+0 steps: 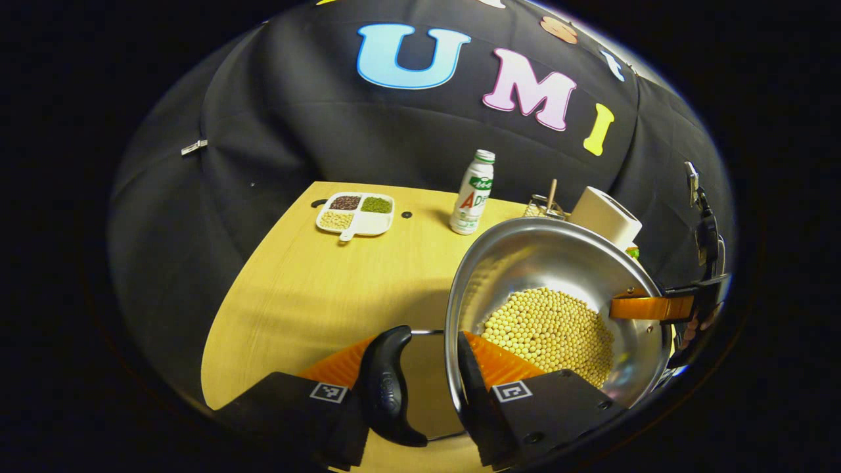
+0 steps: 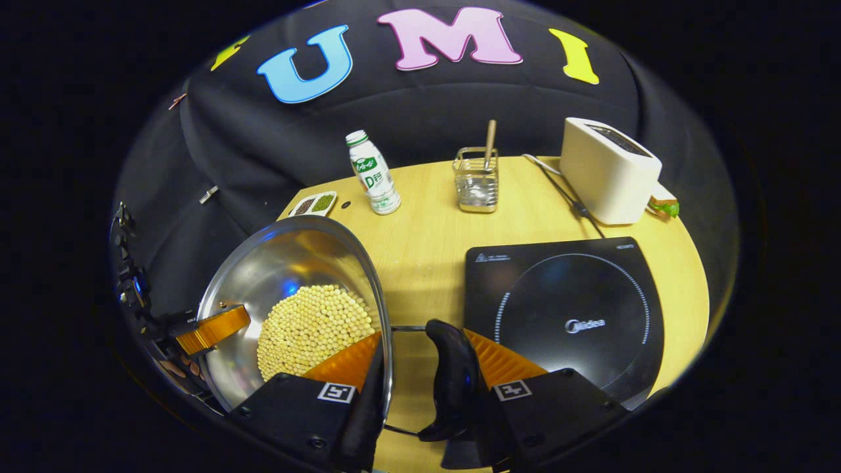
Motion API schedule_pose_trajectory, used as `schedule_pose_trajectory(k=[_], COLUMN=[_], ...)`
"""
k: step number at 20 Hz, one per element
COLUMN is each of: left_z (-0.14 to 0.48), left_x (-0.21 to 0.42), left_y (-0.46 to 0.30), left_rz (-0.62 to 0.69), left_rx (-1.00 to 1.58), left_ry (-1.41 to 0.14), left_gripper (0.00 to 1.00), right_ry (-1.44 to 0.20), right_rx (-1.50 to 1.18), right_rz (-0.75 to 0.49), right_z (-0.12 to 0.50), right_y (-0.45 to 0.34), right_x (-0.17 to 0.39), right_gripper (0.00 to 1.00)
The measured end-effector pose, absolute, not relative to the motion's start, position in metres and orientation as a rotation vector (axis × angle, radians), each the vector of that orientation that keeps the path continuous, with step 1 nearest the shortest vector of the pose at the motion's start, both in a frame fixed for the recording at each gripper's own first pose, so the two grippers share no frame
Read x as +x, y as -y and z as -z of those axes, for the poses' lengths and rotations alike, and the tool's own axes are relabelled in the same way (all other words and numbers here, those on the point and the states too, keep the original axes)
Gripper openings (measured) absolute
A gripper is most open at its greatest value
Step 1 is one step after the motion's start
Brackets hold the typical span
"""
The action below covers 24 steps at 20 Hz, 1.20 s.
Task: First push the handle of the pot to place it horizontally, then grasp the pot with both hands and set it on the induction cooktop.
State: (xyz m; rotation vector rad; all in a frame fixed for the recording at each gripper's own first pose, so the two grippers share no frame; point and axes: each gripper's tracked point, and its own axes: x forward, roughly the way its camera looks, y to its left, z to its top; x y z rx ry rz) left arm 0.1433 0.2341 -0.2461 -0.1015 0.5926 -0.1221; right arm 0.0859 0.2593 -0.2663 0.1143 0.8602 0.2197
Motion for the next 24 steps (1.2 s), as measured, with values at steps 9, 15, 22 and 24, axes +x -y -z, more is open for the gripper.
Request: schedule_pose_trajectory(k=[9, 15, 22, 24], left_z=[0.221, 0.213, 0.221, 0.226], left_x=[0.141, 0.152, 0.17, 0.175], left_y=[-0.145, -0.089, -0.026, -0.013], left_rz=[0.166, 0.184, 0.205, 0.204], left_rx=[-0.095, -0.093, -0.091, -0.092], left_ry=[-0.587, -0.581, -0.594, -0.601], left_gripper=[0.65, 0.65, 0.65, 0.65], right_ry=[-0.803, -0.767, -0.763, -0.77], right_rx=[0.136, 0.148, 0.156, 0.158], right_rz=[-0.182, -0.151, -0.118, -0.114], right_z=[0.231, 0.218, 0.225, 0.23], right_y=[-0.173, -0.119, -0.053, -0.039], right_x=[0.084, 0.097, 0.107, 0.112], right_gripper=[0.61, 0.61, 0.61, 0.61])
